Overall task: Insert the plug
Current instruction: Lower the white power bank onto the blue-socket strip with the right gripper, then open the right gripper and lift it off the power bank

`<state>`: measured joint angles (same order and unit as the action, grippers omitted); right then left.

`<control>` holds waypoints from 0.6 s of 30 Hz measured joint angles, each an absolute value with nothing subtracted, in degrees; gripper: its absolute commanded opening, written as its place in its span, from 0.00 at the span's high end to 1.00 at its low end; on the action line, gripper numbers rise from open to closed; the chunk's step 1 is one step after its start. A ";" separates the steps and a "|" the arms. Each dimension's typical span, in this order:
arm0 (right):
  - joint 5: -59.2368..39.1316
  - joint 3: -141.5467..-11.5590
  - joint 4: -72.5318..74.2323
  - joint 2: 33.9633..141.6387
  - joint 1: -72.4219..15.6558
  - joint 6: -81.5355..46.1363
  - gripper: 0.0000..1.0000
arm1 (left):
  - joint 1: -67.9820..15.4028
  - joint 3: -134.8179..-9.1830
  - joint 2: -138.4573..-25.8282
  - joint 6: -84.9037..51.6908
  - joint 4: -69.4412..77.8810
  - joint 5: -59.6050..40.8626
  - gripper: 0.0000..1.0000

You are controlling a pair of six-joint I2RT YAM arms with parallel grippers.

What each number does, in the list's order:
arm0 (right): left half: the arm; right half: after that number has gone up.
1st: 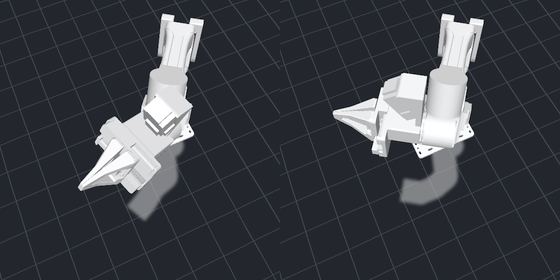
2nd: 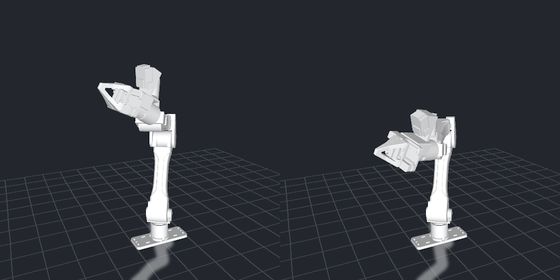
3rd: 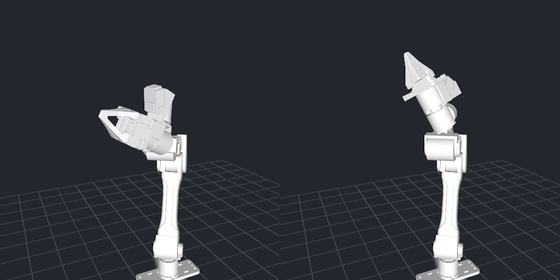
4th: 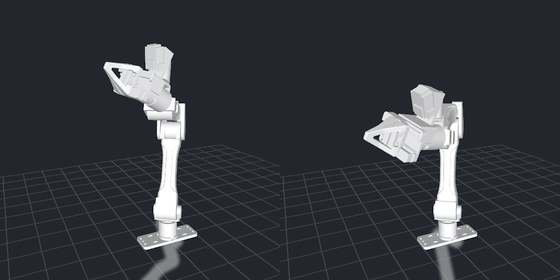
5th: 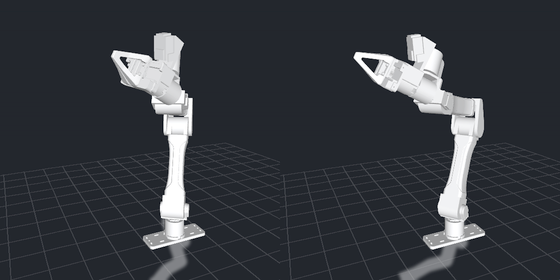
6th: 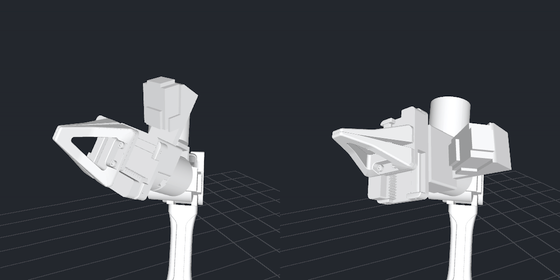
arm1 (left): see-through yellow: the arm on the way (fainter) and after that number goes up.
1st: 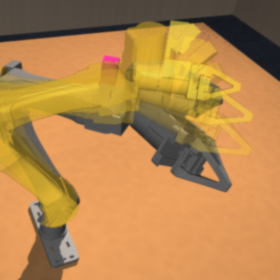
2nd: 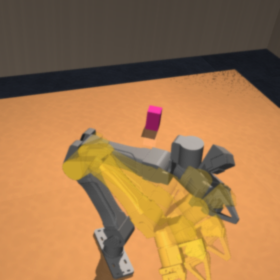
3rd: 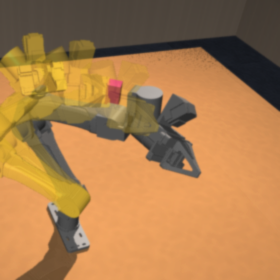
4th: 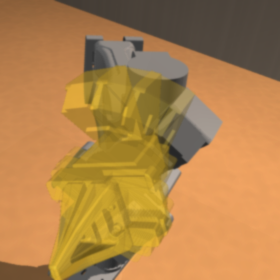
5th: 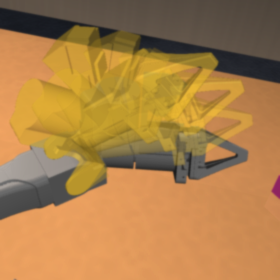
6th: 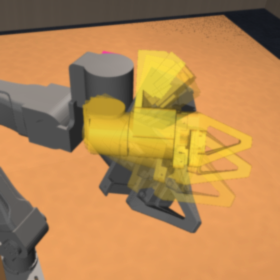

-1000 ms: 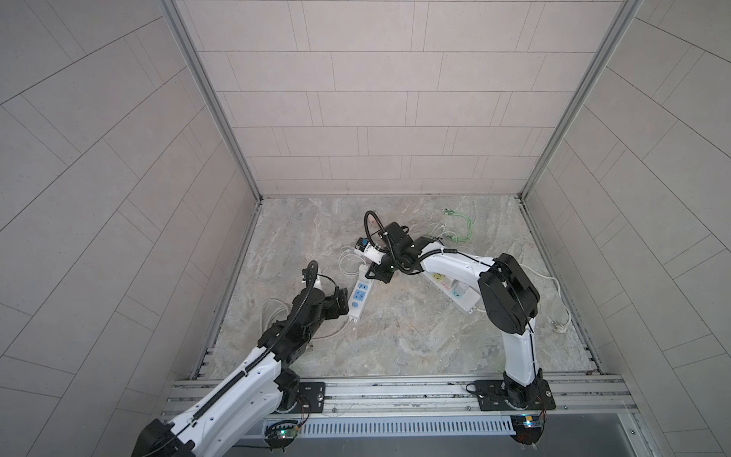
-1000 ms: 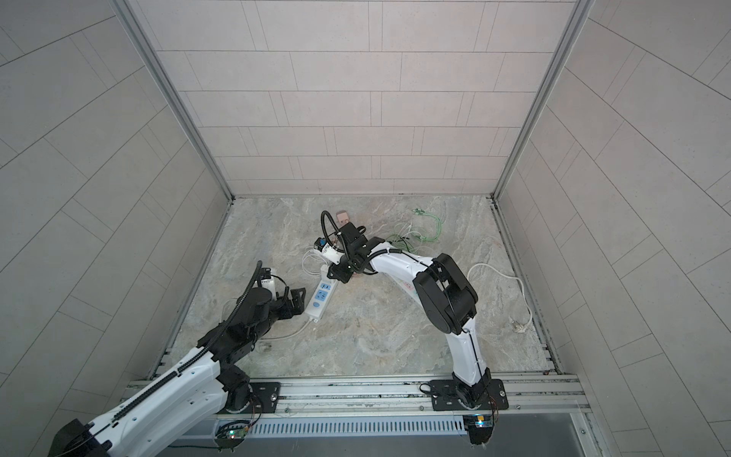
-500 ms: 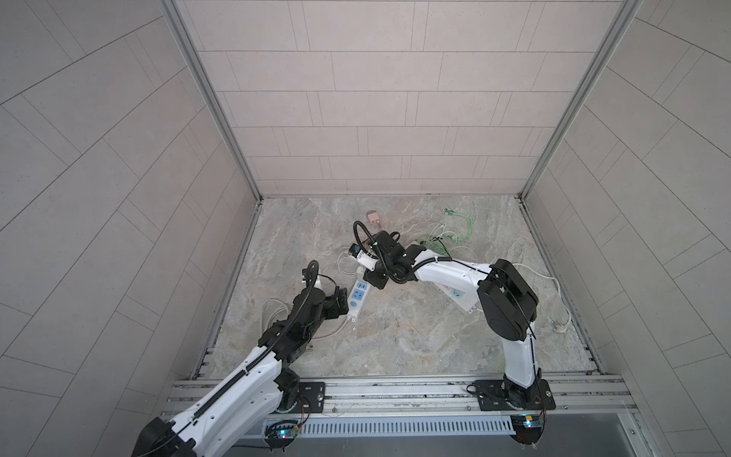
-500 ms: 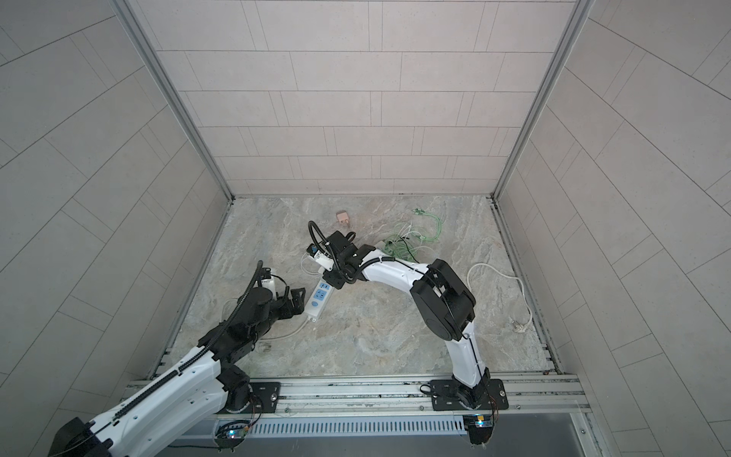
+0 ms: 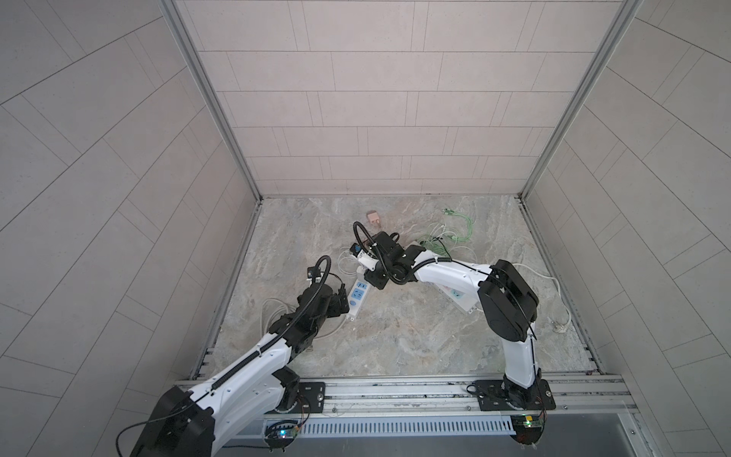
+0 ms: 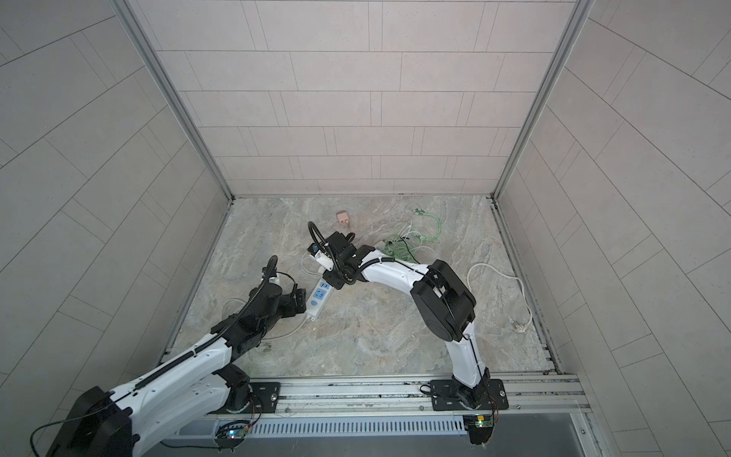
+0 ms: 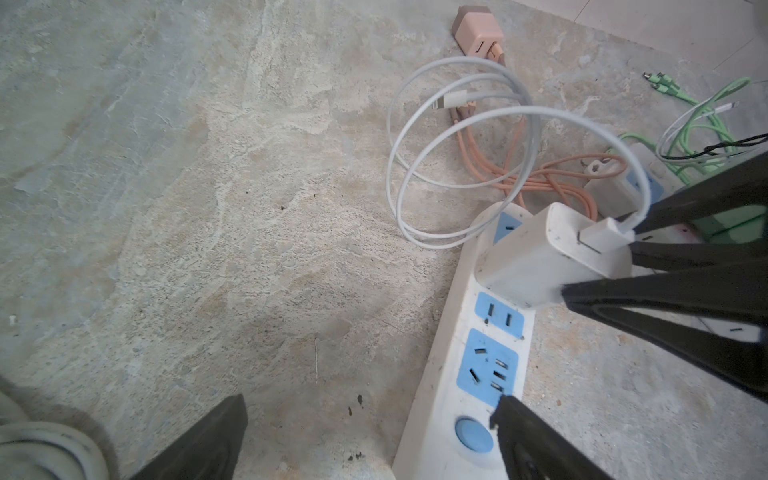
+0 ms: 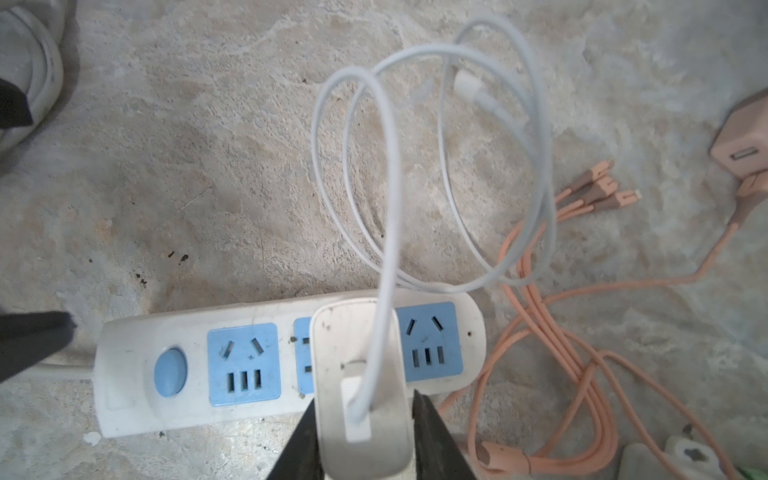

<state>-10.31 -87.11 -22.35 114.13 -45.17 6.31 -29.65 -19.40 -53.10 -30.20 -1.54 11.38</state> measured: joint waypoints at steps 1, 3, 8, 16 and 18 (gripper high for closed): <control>-10.55 -87.90 -23.03 114.13 -44.97 6.17 0.58 | -29.65 -19.77 -54.00 -30.17 -1.13 11.35 0.00; -11.64 -89.54 -23.62 114.10 -44.51 5.80 0.56 | -29.65 -20.56 -55.27 -30.13 -0.36 11.20 0.00; -14.66 -89.08 -23.62 112.68 -43.38 4.97 0.55 | -29.63 -22.24 -56.73 -30.00 0.73 11.64 0.00; -25.45 -78.28 -21.02 103.55 -35.86 1.58 0.56 | -27.38 -25.06 -56.27 -28.77 -0.54 12.62 0.00; -26.74 -75.99 -18.02 102.28 -33.23 -0.21 0.56 | -26.44 -25.32 -55.59 -28.62 -0.78 12.64 0.00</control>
<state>-26.74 -75.99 -18.02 102.28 -33.23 -0.21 -26.44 -25.32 -55.59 -28.62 -0.78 12.64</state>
